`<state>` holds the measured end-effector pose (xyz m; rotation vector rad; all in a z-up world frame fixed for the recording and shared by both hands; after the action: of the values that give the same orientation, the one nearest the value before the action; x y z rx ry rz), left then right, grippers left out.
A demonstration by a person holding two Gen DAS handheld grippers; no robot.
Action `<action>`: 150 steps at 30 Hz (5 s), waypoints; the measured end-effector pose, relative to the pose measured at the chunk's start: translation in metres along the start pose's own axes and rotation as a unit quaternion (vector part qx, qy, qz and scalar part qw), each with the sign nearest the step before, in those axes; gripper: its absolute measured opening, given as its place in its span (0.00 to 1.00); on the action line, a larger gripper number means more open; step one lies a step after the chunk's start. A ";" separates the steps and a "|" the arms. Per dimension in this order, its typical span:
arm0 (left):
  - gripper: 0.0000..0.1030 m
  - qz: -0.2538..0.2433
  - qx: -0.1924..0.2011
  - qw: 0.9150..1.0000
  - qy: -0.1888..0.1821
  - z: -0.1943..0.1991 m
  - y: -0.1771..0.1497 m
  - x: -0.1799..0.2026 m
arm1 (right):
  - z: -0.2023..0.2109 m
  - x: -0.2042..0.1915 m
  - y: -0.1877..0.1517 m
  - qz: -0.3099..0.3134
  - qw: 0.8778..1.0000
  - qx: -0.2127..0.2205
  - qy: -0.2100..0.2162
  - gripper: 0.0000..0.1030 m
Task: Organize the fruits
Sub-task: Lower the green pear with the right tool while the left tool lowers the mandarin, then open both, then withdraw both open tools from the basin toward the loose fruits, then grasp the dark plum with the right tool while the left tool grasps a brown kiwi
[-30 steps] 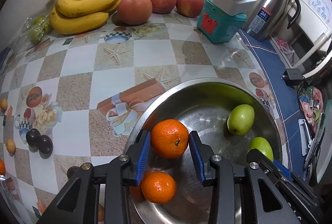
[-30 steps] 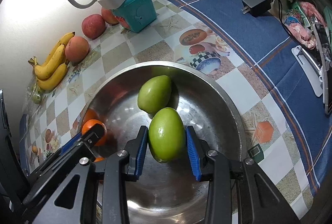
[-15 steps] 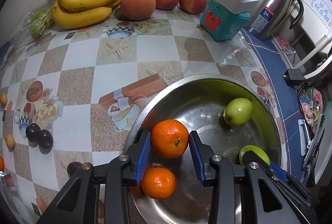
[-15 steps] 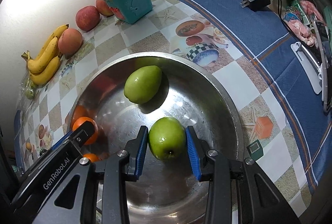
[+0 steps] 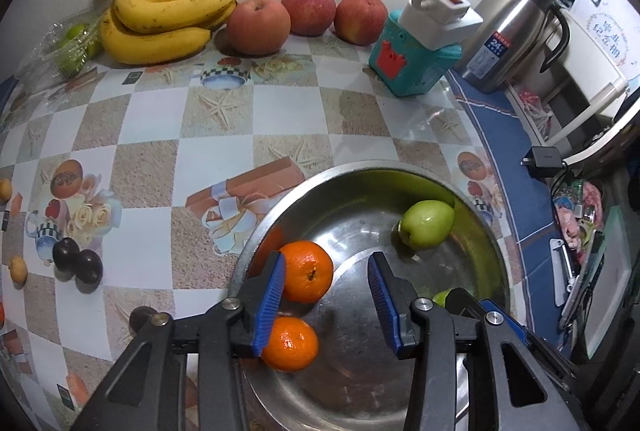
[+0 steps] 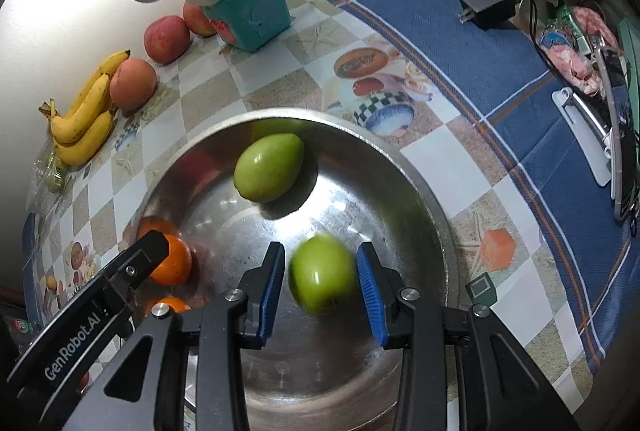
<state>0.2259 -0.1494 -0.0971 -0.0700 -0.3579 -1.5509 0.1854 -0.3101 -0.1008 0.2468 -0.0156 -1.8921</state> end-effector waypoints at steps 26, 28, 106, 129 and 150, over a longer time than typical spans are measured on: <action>0.56 0.118 0.027 0.988 0.096 0.059 -0.025 -0.112 | 0.029 -0.044 -0.012 0.066 0.997 0.034 -0.001 0.39; 0.57 0.122 0.024 0.987 0.102 0.058 -0.029 -0.116 | 0.029 -0.048 -0.013 0.071 0.997 0.035 -0.004 0.39; 1.00 0.233 0.021 0.964 0.130 0.104 -0.071 -0.278 | 0.014 -0.228 -0.091 0.276 0.955 0.006 0.109 1.00; 0.83 0.143 0.019 0.986 0.087 0.061 -0.026 -0.241 | -0.045 -0.219 -0.084 0.256 0.964 -0.041 0.057 0.81; 0.42 0.213 0.001 0.972 0.101 0.053 -0.042 -0.297 | -0.063 -0.212 -0.080 0.249 0.966 -0.054 0.036 0.37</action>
<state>0.1807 0.1501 -0.1342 0.0125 -0.1681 -1.1196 0.1874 -0.0782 -0.1389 0.2122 0.0693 -1.3780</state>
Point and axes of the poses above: each gripper's, at about its wrist camera, not at the fingertips, and z roughly against the way its jaws point, x to its right, y to its top, the point moved 6 cm from there along -z, roughly the way its jaws point, and after that the axes turned 12 degrees about -x, right-handed, at the moved point
